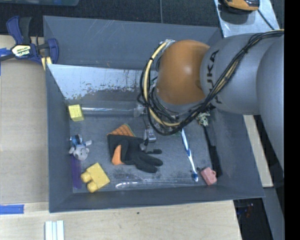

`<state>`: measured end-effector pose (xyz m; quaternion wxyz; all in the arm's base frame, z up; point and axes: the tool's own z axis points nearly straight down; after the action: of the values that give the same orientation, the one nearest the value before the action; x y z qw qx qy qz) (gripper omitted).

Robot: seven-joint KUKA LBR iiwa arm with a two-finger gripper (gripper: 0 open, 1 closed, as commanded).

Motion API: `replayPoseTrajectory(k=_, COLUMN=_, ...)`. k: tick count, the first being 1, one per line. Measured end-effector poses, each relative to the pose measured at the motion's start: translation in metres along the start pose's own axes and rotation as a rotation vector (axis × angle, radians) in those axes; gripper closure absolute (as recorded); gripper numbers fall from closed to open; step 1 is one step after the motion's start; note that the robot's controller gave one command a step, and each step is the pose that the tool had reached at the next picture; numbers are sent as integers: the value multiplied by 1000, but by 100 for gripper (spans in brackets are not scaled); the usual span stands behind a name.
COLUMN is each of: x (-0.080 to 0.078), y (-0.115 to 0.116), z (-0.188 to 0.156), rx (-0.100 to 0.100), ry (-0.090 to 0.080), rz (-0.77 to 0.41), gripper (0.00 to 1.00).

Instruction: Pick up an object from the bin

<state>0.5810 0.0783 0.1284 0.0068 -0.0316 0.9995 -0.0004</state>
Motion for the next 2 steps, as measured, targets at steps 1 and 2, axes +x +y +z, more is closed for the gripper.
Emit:
replayPoseTrajectory(k=1, x=6, y=27, z=21, rx=-2, ry=7, rz=-81, gripper=0)
replayPoseTrajectory(k=2, x=20, y=0, z=56, rx=-2, ry=-6, rz=72, gripper=0)
